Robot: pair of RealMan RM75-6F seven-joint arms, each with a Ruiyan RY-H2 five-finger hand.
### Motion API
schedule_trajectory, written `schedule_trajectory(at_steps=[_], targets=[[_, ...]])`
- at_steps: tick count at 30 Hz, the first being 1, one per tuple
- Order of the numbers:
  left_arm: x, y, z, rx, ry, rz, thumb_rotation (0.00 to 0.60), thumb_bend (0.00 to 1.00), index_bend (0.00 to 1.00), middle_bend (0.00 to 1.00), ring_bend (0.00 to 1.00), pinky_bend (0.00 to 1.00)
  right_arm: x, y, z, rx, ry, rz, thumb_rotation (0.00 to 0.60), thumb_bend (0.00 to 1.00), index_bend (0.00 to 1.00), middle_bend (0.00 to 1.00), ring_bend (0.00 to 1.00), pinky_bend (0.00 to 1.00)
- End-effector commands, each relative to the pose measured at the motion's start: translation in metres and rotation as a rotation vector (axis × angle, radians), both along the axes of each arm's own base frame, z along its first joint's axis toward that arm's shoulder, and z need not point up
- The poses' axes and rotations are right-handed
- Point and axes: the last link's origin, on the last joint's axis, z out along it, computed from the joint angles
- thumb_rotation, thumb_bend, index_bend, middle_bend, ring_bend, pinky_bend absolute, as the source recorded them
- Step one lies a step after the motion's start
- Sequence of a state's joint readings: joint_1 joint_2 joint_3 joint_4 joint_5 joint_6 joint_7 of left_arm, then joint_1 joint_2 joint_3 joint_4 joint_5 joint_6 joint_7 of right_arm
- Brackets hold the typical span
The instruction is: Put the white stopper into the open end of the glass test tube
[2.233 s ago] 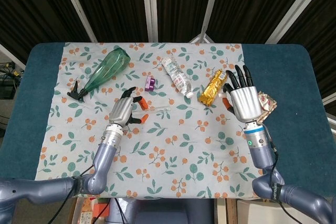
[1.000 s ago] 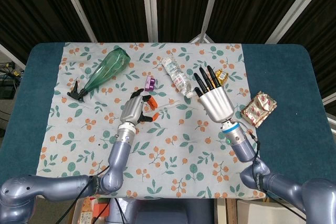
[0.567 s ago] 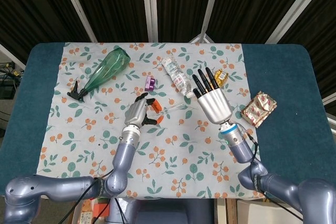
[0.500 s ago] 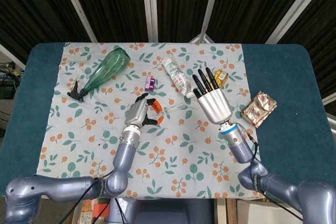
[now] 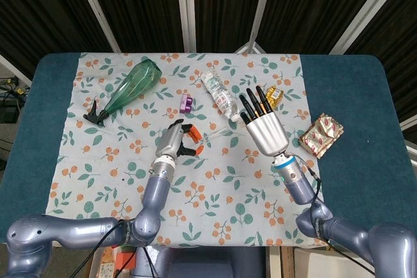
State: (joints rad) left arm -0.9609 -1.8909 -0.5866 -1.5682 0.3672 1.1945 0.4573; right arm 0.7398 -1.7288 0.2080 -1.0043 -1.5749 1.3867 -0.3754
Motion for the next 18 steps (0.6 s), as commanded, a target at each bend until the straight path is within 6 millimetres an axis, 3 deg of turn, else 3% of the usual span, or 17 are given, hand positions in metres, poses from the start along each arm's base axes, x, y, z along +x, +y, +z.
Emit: schedule_trajectory(at_steps=[1,18], targets=[[0.001,0.0003,0.0015,-0.001,-0.001,0.003,0.6,0.47,0.6,0.52,0.06,0.0,0.0001,0.0007,-0.0008,0.002,-0.001,0.003,0.6,0.43,0.63,0.21,0.0,0.0],[-0.0011,0.0047,0.0042,-0.059,0.055,0.004,0.6,0.48,0.6,0.52,0.06,0.0,0.0008,0.0006,-0.0071,0.019,0.003,0.019,0.6,0.43,0.63,0.21,0.0,0.0]])
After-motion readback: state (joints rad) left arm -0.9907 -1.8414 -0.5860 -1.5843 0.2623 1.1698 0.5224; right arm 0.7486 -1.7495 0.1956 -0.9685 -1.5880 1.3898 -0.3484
